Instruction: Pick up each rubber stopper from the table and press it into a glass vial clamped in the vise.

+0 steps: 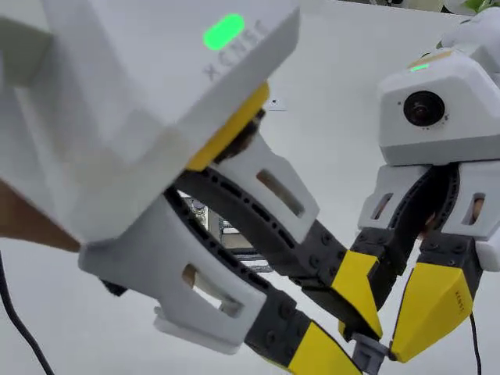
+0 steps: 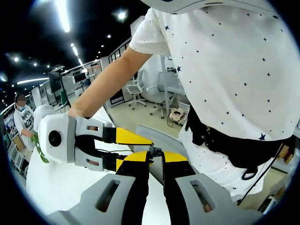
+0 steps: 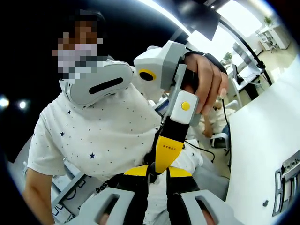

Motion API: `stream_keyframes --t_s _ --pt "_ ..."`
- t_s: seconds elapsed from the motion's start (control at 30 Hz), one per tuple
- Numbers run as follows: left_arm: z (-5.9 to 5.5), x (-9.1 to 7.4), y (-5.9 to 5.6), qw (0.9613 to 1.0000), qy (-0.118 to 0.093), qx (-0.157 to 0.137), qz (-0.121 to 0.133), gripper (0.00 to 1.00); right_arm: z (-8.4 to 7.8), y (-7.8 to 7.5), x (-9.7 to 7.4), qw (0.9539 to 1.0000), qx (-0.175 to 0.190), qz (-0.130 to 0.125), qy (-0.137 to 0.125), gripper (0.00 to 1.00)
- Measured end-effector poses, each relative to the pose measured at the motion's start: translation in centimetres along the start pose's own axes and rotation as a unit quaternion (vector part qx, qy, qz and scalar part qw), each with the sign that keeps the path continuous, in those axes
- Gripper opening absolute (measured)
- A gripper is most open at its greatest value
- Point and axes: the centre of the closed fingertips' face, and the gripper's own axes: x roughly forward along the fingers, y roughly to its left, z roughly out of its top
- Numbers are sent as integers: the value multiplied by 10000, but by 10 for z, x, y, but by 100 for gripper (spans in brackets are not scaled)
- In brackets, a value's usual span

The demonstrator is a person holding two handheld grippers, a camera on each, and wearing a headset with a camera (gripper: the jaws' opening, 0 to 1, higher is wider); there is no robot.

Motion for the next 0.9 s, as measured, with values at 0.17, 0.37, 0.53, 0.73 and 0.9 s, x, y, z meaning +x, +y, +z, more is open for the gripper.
stream_keyframes --t_s 0.17,0.37,0.53,0.73,0.9 --pt "3 0 -1 9999 47 19 -135 6 0 1 -1 10000 -79 26 8 9" --pt "5 0 -3 9995 91 63 -282 6 -1 2 -1 9999 -100 90 43 8" --pt "6 1 -5 9993 108 94 -354 6 -2 2 1 9998 -141 103 78 8" --pt "7 -1 -7 9990 105 106 -416 6 -3 3 2 9997 -186 134 98 6" --pt "6 -1 -7 9991 96 103 -408 6 -3 2 2 9997 -215 100 118 6"
